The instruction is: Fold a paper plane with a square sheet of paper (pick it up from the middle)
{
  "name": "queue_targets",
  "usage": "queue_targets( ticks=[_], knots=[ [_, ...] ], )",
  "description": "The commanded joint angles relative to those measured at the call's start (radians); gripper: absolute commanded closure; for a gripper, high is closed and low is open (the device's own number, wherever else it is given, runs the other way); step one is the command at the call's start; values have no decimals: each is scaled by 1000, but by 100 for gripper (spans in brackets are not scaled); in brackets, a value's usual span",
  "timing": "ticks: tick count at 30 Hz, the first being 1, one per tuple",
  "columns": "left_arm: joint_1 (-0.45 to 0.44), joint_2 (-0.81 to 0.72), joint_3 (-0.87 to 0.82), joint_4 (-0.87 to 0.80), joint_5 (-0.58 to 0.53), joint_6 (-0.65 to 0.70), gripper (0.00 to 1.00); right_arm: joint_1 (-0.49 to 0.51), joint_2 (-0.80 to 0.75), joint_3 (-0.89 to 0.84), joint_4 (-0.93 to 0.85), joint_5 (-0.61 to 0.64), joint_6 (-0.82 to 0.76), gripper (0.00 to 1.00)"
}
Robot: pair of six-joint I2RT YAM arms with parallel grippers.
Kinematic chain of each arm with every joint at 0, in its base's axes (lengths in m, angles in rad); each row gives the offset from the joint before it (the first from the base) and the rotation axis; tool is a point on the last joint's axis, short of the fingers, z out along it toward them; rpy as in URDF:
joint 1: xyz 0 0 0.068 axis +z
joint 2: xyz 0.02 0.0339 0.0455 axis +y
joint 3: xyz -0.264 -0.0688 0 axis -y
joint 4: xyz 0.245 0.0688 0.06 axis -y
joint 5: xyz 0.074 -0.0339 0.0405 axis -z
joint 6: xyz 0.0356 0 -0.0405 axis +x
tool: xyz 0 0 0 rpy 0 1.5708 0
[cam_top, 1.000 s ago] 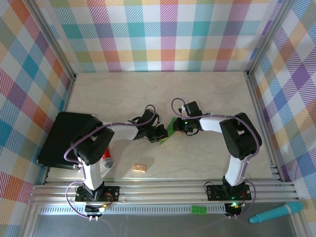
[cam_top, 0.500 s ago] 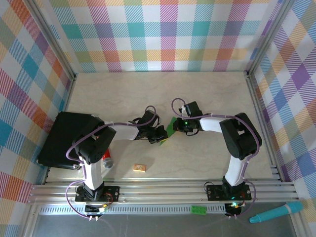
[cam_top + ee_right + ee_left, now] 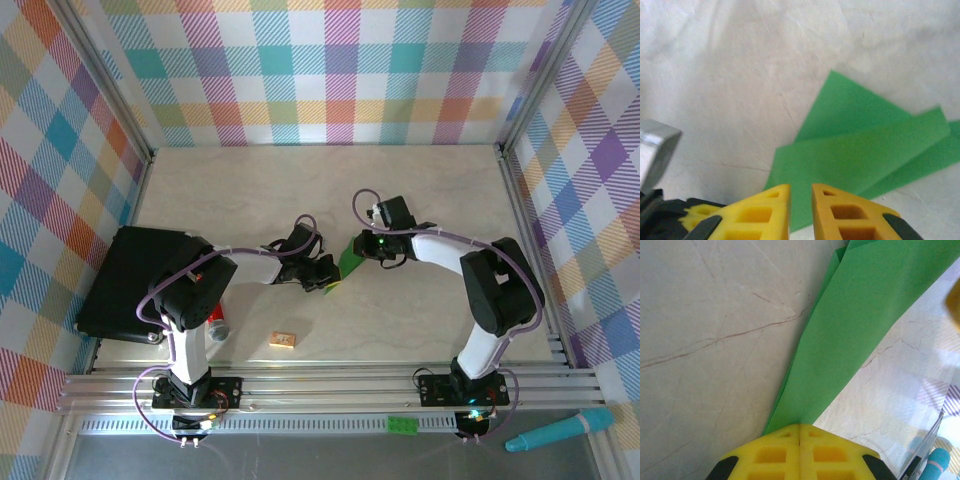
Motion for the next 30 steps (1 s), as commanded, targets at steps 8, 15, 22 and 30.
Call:
queue_targets(
  ticks=[8, 15, 22, 30],
  knots=[
    [-1, 50, -27, -78, 2, 7, 94, 23, 49, 92, -77, 74, 7, 80],
    [1, 44, -32, -80, -3, 6, 94, 18, 90, 127, -146, 201, 42, 80],
    [2, 43, -40, -78, -7, -2, 94, 12, 113, 156, -199, 277, 63, 80],
    [4, 43, -42, -75, -8, -4, 94, 4, 130, 156, -211, 284, 70, 79]
  ],
)
